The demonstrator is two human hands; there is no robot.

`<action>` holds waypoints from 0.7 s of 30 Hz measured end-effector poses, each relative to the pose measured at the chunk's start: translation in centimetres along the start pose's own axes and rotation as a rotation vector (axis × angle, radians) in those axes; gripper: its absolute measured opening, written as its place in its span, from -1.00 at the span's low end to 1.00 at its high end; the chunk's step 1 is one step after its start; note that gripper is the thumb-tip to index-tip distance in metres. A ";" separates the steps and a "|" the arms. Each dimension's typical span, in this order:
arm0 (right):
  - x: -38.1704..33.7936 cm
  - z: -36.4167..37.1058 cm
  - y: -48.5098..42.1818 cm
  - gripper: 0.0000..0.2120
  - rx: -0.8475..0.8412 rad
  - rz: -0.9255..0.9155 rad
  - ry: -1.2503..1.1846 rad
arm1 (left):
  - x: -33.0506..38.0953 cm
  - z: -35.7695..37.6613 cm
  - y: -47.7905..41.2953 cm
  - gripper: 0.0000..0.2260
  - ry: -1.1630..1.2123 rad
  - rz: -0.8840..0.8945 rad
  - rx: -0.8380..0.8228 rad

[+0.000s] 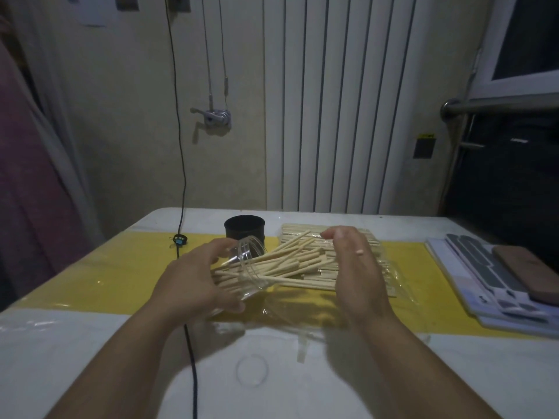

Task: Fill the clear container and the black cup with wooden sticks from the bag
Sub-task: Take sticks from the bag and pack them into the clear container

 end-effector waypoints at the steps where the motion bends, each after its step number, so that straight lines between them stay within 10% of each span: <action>1: 0.1 0.4 0.0 -0.83 -0.044 -0.020 0.064 | 0.1 0.0 0.0 -0.07 -0.003 0.003 0.000; 5: 0.6 1.8 0.5 -0.64 -0.200 0.042 0.035 | 0.3 0.0 0.1 -0.09 -0.015 0.005 0.003; 10: -0.1 -0.4 0.3 -0.82 0.060 0.010 -0.064 | 0.0 0.0 0.1 -0.09 0.015 -0.023 0.019; 21: -0.7 -0.8 0.4 -0.84 0.059 -0.073 -0.111 | -0.5 -0.1 0.0 -0.07 0.044 -0.063 0.037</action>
Point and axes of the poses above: each hand's wrist, its own y-axis away from the middle knuckle, its own z-axis out of the palm, x = y × z, the point moved 6 cm from there along -y, towards the middle knuckle, and after that the axes turned 7 degrees about y, right-handed, at the moved point
